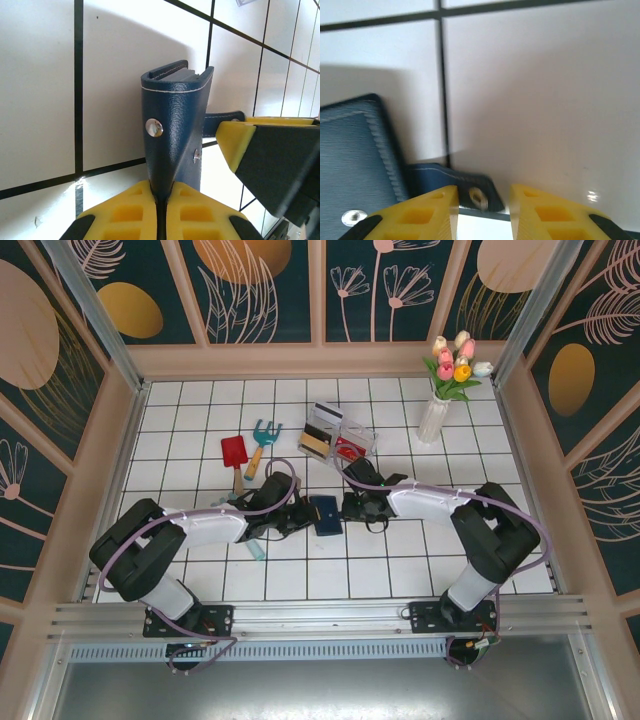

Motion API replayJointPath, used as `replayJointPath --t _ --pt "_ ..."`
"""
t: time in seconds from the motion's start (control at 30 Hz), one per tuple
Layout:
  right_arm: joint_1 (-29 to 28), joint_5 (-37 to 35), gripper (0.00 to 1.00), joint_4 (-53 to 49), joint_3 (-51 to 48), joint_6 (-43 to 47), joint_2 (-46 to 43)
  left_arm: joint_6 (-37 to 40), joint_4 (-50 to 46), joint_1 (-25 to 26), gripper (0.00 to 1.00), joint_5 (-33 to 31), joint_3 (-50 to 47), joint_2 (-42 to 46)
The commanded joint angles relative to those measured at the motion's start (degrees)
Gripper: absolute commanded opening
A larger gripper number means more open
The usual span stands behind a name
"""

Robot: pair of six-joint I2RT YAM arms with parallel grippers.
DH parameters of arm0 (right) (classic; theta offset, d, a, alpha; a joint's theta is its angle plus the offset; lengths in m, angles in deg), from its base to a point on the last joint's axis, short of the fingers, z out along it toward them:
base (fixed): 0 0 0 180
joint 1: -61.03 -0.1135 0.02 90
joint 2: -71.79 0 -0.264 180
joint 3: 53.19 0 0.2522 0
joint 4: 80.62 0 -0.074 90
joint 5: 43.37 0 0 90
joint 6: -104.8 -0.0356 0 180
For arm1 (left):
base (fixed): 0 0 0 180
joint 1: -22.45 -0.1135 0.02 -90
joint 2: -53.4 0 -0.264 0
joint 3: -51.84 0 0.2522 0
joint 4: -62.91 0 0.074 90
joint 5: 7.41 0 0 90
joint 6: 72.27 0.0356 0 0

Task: Take the credit cards out of the card holder

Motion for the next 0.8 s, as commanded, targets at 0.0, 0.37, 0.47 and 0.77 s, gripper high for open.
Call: replayJointPath --t 0.0,0.37,0.47,0.77 --pt "-0.16 0.23 0.32 -1.02 -0.79 -0.82 -0.75 1.12 -2.42 -0.18 0.0 -1.05 0.39 0.23" --pt "-0.17 5.97 0.29 4.41 -0.27 0.1 -0.62 1.66 -2.41 -0.13 0.02 -0.24 0.54 -0.93" --pt "-0.08 5.46 0.28 4.72 -0.1 0.07 -0.4 1.69 -2.67 -0.13 0.05 -0.24 0.55 -1.19" --pt "0.1 3.53 0.19 6.1 0.16 -0.2 -0.22 1.97 -5.38 -0.21 0.3 -0.81 1.93 -1.54"
